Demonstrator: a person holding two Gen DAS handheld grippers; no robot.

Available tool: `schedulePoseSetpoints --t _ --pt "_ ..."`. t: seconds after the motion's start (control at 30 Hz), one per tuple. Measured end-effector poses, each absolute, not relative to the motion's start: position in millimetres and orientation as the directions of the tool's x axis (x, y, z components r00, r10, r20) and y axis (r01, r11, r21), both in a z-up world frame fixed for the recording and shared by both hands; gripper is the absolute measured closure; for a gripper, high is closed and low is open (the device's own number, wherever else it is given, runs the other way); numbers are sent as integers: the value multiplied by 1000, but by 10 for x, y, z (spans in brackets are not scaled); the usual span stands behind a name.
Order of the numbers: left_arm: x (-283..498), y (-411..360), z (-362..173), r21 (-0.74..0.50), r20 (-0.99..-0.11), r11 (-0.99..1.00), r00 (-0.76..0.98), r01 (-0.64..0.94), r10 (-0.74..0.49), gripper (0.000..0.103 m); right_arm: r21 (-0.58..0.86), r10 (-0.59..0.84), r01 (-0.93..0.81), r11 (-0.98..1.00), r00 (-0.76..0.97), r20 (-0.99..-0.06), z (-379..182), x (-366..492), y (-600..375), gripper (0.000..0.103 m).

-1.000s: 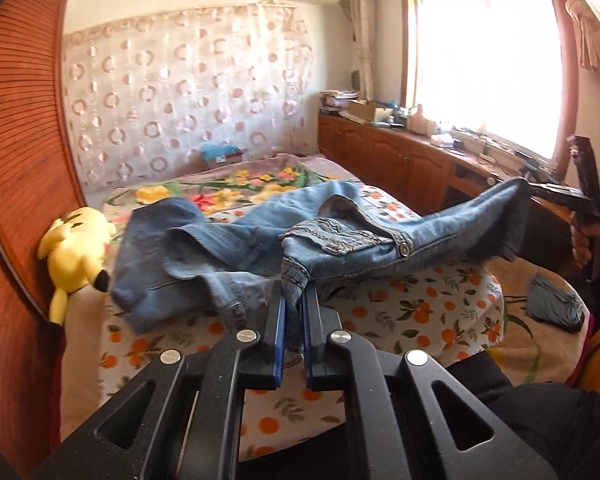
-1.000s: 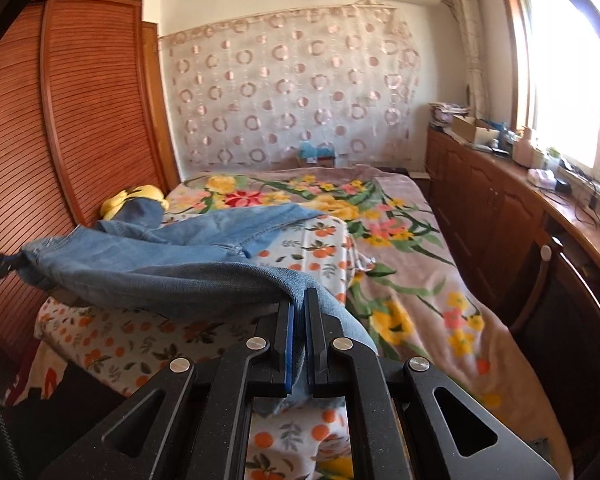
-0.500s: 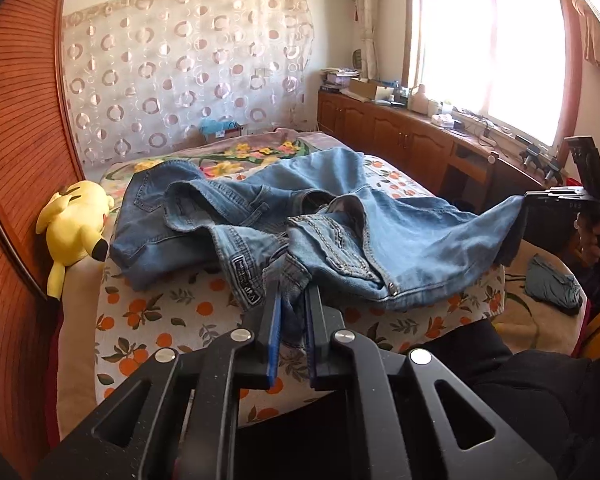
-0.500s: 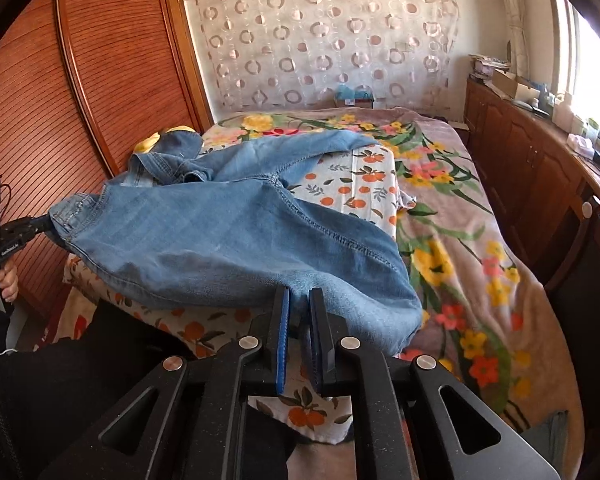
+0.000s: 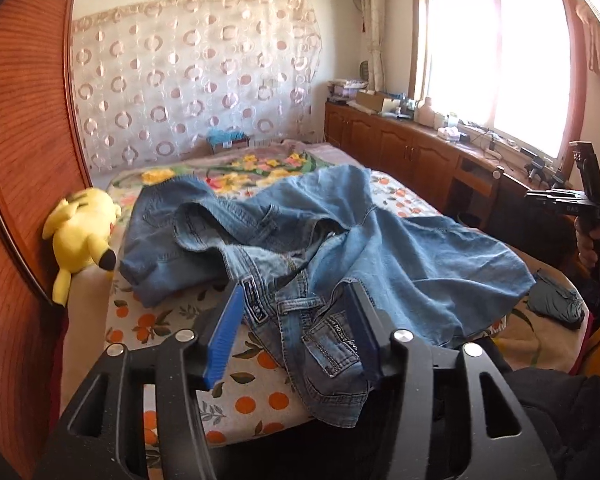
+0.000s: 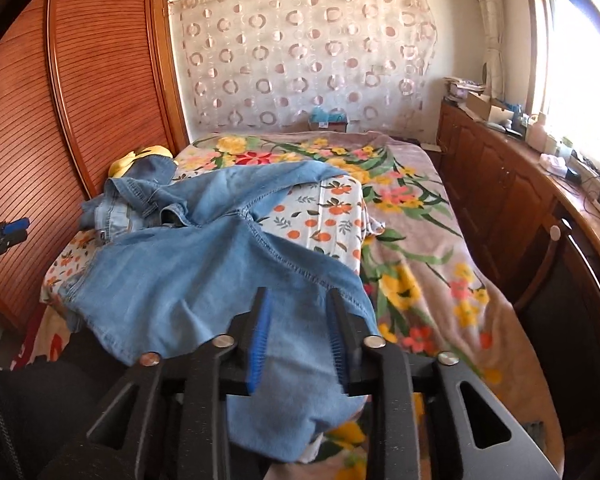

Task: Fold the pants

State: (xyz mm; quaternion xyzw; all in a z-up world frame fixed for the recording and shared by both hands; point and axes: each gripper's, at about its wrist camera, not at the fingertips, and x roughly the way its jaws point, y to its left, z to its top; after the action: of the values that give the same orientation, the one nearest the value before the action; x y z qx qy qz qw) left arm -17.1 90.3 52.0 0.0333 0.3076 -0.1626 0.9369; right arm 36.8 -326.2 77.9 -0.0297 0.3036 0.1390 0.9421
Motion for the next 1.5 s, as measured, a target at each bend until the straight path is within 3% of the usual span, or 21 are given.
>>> schedulePoseSetpoints --t 0.13,0.23,1.0,1.27,1.5 --pt "-55 860 435 -30 -604 946 749 322 -274 49 35 259 -292 956 778 -573 684 598 -3129 56" --pt "43 841 378 -34 -613 947 742 319 -272 49 52 275 -301 952 771 -575 572 795 -3022 54" --pt "1845 856 64 -47 -669 969 713 241 -209 48 -79 178 -315 946 706 -685 228 3337 -2686 53" --pt "2142 940 -158 -66 -702 978 688 197 -186 49 -143 153 -372 917 659 -736 -79 4223 -2434 53" --pt "2222 976 -260 -79 -724 978 663 194 -191 48 -202 123 -376 904 682 -721 -151 4595 -2303 50"
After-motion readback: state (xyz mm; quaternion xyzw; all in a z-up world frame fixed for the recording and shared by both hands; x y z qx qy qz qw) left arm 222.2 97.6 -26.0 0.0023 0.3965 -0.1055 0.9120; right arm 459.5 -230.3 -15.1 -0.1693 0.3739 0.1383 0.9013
